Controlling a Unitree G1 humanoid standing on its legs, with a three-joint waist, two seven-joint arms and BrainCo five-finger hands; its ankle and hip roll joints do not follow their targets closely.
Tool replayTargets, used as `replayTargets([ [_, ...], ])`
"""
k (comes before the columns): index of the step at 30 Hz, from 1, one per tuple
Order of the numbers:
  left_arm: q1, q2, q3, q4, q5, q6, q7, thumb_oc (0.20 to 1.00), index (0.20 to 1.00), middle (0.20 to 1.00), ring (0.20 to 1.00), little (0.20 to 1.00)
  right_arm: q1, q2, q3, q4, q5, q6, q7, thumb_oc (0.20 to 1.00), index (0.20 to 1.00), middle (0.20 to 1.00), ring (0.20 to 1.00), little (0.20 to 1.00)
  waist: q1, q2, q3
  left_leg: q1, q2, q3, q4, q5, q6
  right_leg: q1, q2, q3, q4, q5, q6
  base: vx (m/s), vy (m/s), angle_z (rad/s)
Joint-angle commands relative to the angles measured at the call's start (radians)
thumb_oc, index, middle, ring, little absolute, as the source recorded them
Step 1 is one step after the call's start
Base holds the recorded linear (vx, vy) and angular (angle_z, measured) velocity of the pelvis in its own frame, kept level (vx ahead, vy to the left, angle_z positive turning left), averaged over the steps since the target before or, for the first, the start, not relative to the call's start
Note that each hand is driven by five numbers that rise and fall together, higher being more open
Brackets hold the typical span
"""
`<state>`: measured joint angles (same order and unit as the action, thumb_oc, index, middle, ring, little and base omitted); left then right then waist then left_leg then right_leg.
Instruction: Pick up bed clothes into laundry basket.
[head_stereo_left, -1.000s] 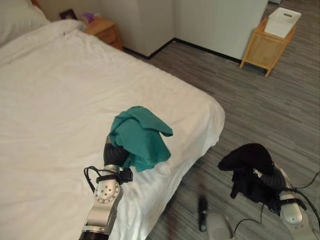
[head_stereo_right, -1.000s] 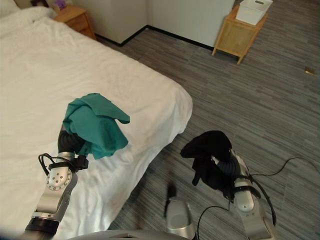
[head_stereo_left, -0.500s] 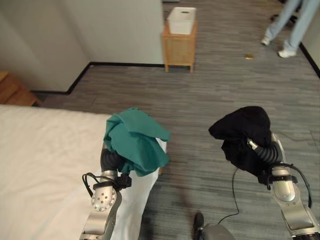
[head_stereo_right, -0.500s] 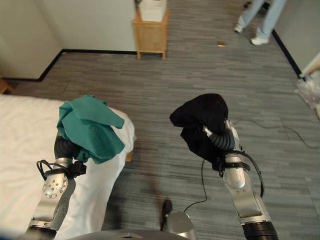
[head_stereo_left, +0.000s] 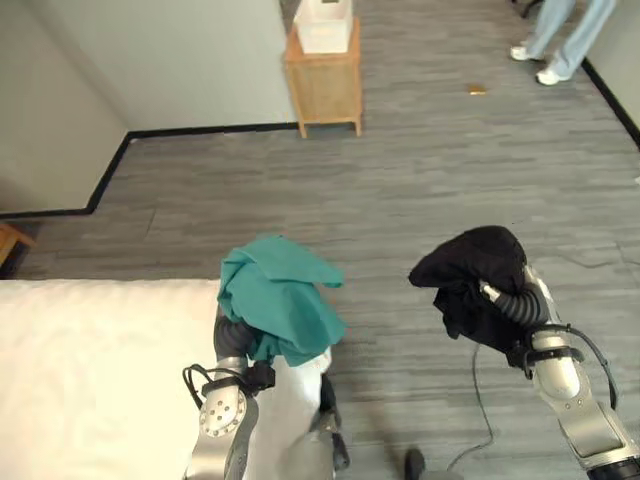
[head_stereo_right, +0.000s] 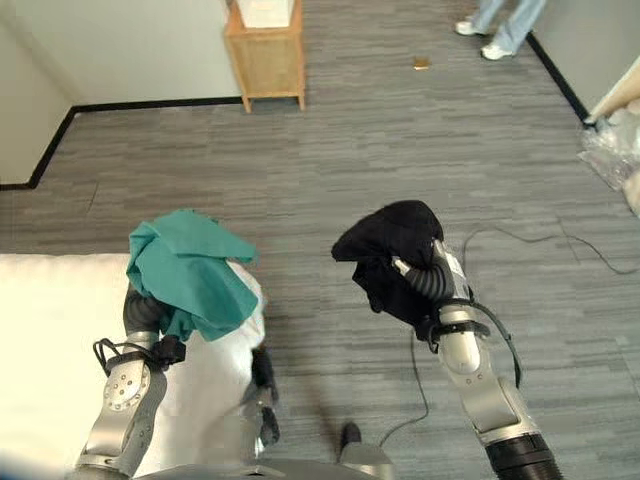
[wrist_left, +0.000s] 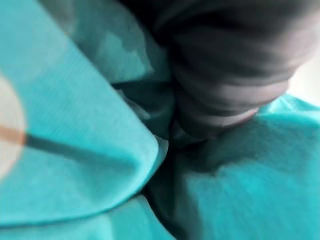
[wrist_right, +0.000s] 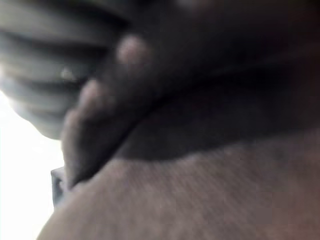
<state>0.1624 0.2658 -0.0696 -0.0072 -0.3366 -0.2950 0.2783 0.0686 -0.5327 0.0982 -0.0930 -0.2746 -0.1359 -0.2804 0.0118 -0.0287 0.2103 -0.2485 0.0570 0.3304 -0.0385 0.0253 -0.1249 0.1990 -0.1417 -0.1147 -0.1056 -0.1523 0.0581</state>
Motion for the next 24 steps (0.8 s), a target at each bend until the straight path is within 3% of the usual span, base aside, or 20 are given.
replayTargets([
  [1, 0.010, 0.023, 0.001, -0.111, 0.000, -0.046, 0.017, 0.200, 0.200, 0.200, 0.200, 0.200, -0.092, -0.055, -0.023, -0.070, -0.011, -0.044, -0.037, 0.200, 0.200, 0.200, 0.200, 0.200, 0.045, 0.037, -0.043, -0.013, 0.119, 0.012, -0.049, 0.157, -0.030, 0.094, 0.059, -0.029, 0.018, -0.049, 0.060, 0.61, 0.075, -0.07],
  [3, 0.004, 0.043, -0.019, -0.112, 0.017, -0.035, 0.028, 0.200, 0.200, 0.200, 0.200, 0.200, -0.104, -0.047, -0.006, -0.058, -0.043, -0.035, -0.043, 0.200, 0.200, 0.200, 0.200, 0.200, 0.079, 0.027, -0.064, 0.021, 0.096, -0.004, -0.049, 0.191, -0.001, 0.132, 0.044, -0.001, 0.073, -0.069, 0.061, 0.68, 0.121, -0.31],
  [4, 0.003, 0.043, -0.019, -0.112, 0.017, -0.035, 0.028, 0.200, 0.200, 0.200, 0.200, 0.200, -0.104, -0.046, -0.006, -0.058, -0.044, -0.035, -0.044, 0.200, 0.200, 0.200, 0.200, 0.200, 0.084, 0.029, -0.065, 0.019, 0.101, -0.001, -0.049, 0.193, -0.001, 0.126, 0.047, 0.005, 0.075, -0.066, 0.060, 0.59, 0.122, -0.25],
  [5, -0.008, 0.054, -0.027, -0.104, 0.022, -0.028, 0.032, 0.200, 0.200, 0.200, 0.200, 0.200, -0.105, -0.042, -0.002, -0.050, -0.055, -0.032, -0.049, 0.200, 0.200, 0.200, 0.200, 0.200, 0.088, 0.013, -0.074, 0.045, 0.078, 0.002, -0.049, 0.178, 0.025, 0.125, 0.031, -0.003, 0.139, -0.054, 0.079, 0.33, 0.069, -0.16],
  [6, -0.027, 0.066, -0.036, -0.099, 0.022, -0.020, 0.034, 0.200, 0.200, 0.200, 0.200, 0.200, -0.100, -0.029, -0.003, -0.048, -0.064, -0.030, -0.051, 0.200, 0.200, 0.200, 0.200, 0.200, 0.093, 0.002, -0.076, 0.066, 0.059, 0.009, -0.049, 0.160, 0.049, 0.095, 0.022, -0.008, 0.226, -0.008, 0.105, 0.57, 0.165, -0.14],
  [7, -0.045, 0.088, -0.052, -0.096, 0.042, -0.013, 0.043, 0.200, 0.200, 0.200, 0.200, 0.200, -0.107, -0.021, -0.004, -0.051, -0.083, -0.023, -0.059, 0.200, 0.200, 0.200, 0.200, 0.200, 0.069, -0.008, -0.070, 0.132, 0.021, 0.015, -0.049, 0.104, 0.085, -0.002, -0.017, -0.021, 0.450, 0.131, 0.178, 0.47, 0.182, -0.16],
  [8, -0.055, 0.101, -0.061, -0.097, 0.052, -0.009, 0.047, 0.200, 0.200, 0.200, 0.200, 0.200, -0.116, -0.022, -0.006, -0.052, -0.088, -0.020, -0.063, 0.200, 0.200, 0.200, 0.200, 0.200, 0.050, -0.003, -0.061, 0.157, 0.015, 0.014, -0.049, 0.086, 0.096, -0.063, -0.019, -0.011, 0.572, 0.215, 0.203, 0.47, 0.186, 0.04],
  [10, -0.076, 0.114, -0.065, -0.092, 0.063, -0.006, 0.049, 0.200, 0.200, 0.200, 0.200, 0.200, -0.121, -0.014, -0.009, -0.052, -0.096, -0.018, -0.071, 0.200, 0.200, 0.200, 0.200, 0.200, 0.026, 0.021, -0.051, 0.212, 0.030, 0.027, -0.049, 0.049, 0.102, -0.156, -0.056, -0.054, 0.694, 0.271, 0.204, 0.30, 0.098, 0.11],
  [11, -0.077, 0.114, -0.065, -0.091, 0.063, -0.006, 0.049, 0.200, 0.200, 0.200, 0.200, 0.200, -0.122, -0.015, -0.009, -0.052, -0.096, -0.018, -0.071, 0.200, 0.200, 0.200, 0.200, 0.200, 0.028, 0.026, -0.053, 0.207, 0.035, 0.029, -0.049, 0.052, 0.102, -0.162, -0.050, -0.052, 0.692, 0.276, 0.204, 0.27, 0.087, -0.05],
  [12, -0.087, 0.116, -0.068, -0.088, 0.061, -0.006, 0.048, 0.200, 0.200, 0.200, 0.200, 0.200, -0.123, -0.015, -0.012, -0.057, -0.097, -0.017, -0.072, 0.200, 0.200, 0.200, 0.200, 0.200, 0.013, 0.036, -0.046, 0.230, 0.027, 0.023, -0.049, 0.031, 0.106, -0.197, -0.083, -0.080, 0.701, 0.265, 0.204, 0.29, 0.079, -0.07],
  [13, -0.091, 0.115, -0.073, -0.089, 0.059, -0.006, 0.049, 0.200, 0.200, 0.200, 0.200, 0.200, -0.120, -0.014, -0.014, -0.062, -0.096, -0.016, -0.072, 0.200, 0.200, 0.200, 0.200, 0.200, -0.003, 0.048, -0.037, 0.249, 0.023, 0.012, -0.049, 0.017, 0.106, -0.237, -0.096, -0.099, 0.682, 0.228, 0.184, 0.43, 0.082, 0.03],
  [15, -0.083, 0.111, -0.078, -0.093, 0.056, -0.007, 0.040, 0.200, 0.200, 0.200, 0.200, 0.200, -0.112, -0.013, -0.017, -0.068, -0.097, -0.014, -0.071, 0.200, 0.200, 0.200, 0.200, 0.200, -0.035, 0.063, -0.021, 0.291, 0.011, -0.011, -0.049, -0.010, 0.100, -0.302, -0.079, -0.105, 0.591, 0.151, 0.150, 0.50, -0.036, 0.19],
  [16, -0.071, 0.108, -0.076, -0.096, 0.055, -0.009, 0.026, 0.200, 0.200, 0.200, 0.200, 0.200, -0.099, -0.007, -0.020, -0.071, -0.093, -0.015, -0.068, 0.200, 0.200, 0.200, 0.200, 0.200, -0.057, 0.065, -0.018, 0.319, 0.005, -0.031, -0.049, -0.033, 0.088, -0.313, -0.049, -0.095, 0.417, 0.103, 0.126, 0.42, -0.102, 0.26],
  [17, -0.071, 0.108, -0.075, -0.096, 0.054, -0.009, 0.026, 0.200, 0.200, 0.200, 0.200, 0.200, -0.099, -0.007, -0.019, -0.071, -0.093, -0.015, -0.067, 0.200, 0.200, 0.200, 0.200, 0.200, -0.057, 0.067, -0.019, 0.317, 0.009, -0.031, -0.049, -0.030, 0.087, -0.310, -0.044, -0.098, 0.407, 0.110, 0.124, 0.60, -0.199, 0.36],
  [18, -0.066, 0.101, -0.076, -0.090, 0.054, -0.007, 0.017, 0.200, 0.200, 0.200, 0.200, 0.200, -0.082, -0.001, -0.026, -0.075, -0.092, -0.012, -0.068, 0.200, 0.200, 0.200, 0.200, 0.200, -0.083, 0.057, -0.023, 0.356, -0.009, -0.062, -0.049, -0.073, 0.076, -0.326, -0.008, -0.049, 0.186, 0.131, 0.121, 0.33, -0.116, 0.49],
  [21, -0.071, 0.093, -0.067, -0.075, 0.055, -0.007, 0.014, 0.200, 0.200, 0.200, 0.200, 0.200, -0.076, 0.000, -0.029, -0.075, -0.094, -0.009, -0.073, 0.200, 0.200, 0.200, 0.200, 0.200, -0.103, 0.057, -0.026, 0.390, -0.017, -0.094, -0.049, -0.106, 0.065, -0.379, 0.013, -0.021, 0.038, 0.207, 0.140, 0.47, -0.142, 0.77],
  [23, -0.077, 0.091, -0.063, -0.068, 0.062, -0.009, 0.019, 0.200, 0.200, 0.200, 0.200, 0.200, -0.080, -0.002, -0.027, -0.075, -0.101, -0.008, -0.076, 0.200, 0.200, 0.200, 0.200, 0.200, -0.113, 0.062, -0.021, 0.407, -0.014, -0.104, -0.049, -0.120, 0.059, -0.424, 0.014, -0.010, 0.025, 0.220, 0.151, 0.46, -0.168, 0.45],
  [24, -0.080, 0.079, -0.053, -0.059, 0.070, -0.015, 0.013, 0.200, 0.200, 0.200, 0.200, 0.200, -0.069, -0.002, -0.022, -0.075, -0.117, -0.004, -0.068, 0.200, 0.200, 0.200, 0.200, 0.200, -0.125, 0.059, -0.026, 0.472, -0.026, -0.134, -0.049, -0.181, 0.054, -0.451, 0.009, -0.002, 0.018, 0.235, 0.151, 0.49, -0.194, 0.06],
])
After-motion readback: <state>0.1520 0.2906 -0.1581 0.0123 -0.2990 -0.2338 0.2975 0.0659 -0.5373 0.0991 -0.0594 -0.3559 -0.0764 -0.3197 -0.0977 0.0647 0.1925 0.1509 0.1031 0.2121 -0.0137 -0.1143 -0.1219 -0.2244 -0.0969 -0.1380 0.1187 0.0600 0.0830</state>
